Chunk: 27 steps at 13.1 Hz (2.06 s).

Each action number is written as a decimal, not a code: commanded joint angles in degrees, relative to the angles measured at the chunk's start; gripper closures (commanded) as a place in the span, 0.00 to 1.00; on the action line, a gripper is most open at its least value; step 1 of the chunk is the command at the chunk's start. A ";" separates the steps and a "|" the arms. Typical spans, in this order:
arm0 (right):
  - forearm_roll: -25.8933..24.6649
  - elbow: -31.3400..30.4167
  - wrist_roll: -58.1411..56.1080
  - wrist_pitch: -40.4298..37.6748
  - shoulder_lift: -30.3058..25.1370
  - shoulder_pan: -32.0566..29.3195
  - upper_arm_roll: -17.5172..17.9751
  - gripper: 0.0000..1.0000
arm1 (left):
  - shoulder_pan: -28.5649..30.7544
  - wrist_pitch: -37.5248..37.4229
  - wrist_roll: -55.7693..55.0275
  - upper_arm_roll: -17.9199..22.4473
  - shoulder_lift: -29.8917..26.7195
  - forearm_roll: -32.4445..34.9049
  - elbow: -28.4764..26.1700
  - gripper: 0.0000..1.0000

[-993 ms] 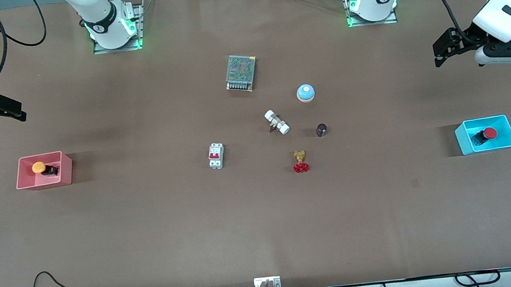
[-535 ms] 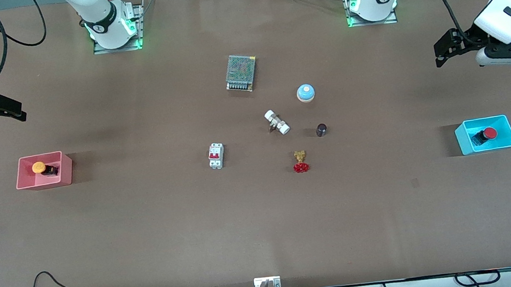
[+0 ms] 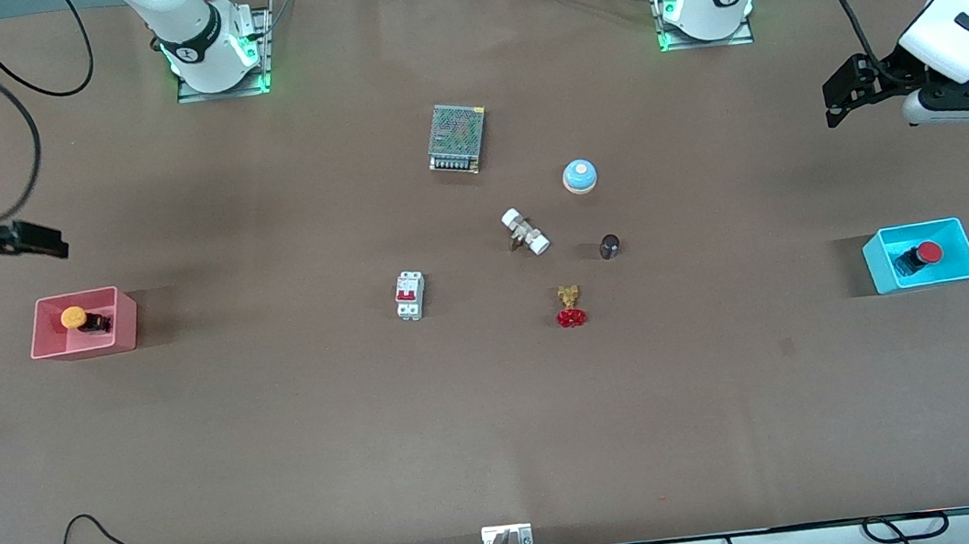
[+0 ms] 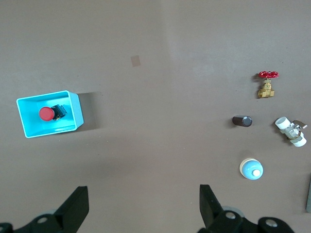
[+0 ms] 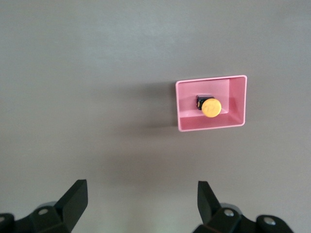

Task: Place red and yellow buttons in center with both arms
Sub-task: 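Lower the right gripper into the pink box while the left gripper reaches the cyan box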

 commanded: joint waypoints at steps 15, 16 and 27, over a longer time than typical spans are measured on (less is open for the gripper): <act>-1.55 0.13 -14.51 17.63 22.17 -11.21 0.92 0.00 | 8.46 -0.48 4.00 0.80 16.65 11.23 8.97 0.00; -1.55 0.13 -14.52 17.81 22.60 -11.30 0.83 0.00 | 10.12 2.69 6.19 0.80 18.32 11.96 8.80 0.00; -4.01 -1.44 -15.75 20.36 24.54 -12.35 0.83 0.00 | 22.88 31.37 12.89 -0.16 35.03 11.62 1.94 0.04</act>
